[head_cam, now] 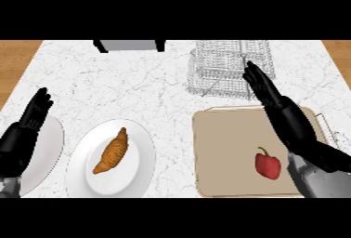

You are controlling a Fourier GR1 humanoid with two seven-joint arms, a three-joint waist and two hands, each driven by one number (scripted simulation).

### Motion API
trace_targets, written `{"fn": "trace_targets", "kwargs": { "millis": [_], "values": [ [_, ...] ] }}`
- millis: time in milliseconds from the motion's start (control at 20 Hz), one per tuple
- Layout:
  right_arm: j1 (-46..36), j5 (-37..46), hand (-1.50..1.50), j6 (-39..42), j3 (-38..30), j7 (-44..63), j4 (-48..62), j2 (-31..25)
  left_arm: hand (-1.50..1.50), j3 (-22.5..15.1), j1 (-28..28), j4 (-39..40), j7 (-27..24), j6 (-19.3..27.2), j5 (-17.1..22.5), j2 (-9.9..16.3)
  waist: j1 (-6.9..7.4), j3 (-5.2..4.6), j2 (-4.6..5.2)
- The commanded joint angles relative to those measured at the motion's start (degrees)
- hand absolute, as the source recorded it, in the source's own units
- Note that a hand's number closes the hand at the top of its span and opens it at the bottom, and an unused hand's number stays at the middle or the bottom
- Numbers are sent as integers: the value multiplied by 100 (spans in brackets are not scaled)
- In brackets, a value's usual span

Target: Pick the bell pepper from the tray and place it in the tiered basket

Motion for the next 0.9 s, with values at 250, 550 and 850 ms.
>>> {"fn": "trace_targets", "kwargs": {
  "millis": [250, 550, 850],
  "values": [
    [1121, 651, 150, -2349, -2246, -223, -316, -351, 0, -3, 858, 650, 490, 773, 81, -760, -789, -217, -94],
    [2134, -7, -150, -4315, -3711, -319, -378, 1145, 0, -261, 1088, 605, 507, 863, 126, -1171, -863, -190, -129],
    [4553, 194, -150, -3991, -2799, -488, -2528, 1911, 0, -788, 702, 599, 672, 1177, -376, -1586, -287, -213, -56]
  ]
}}
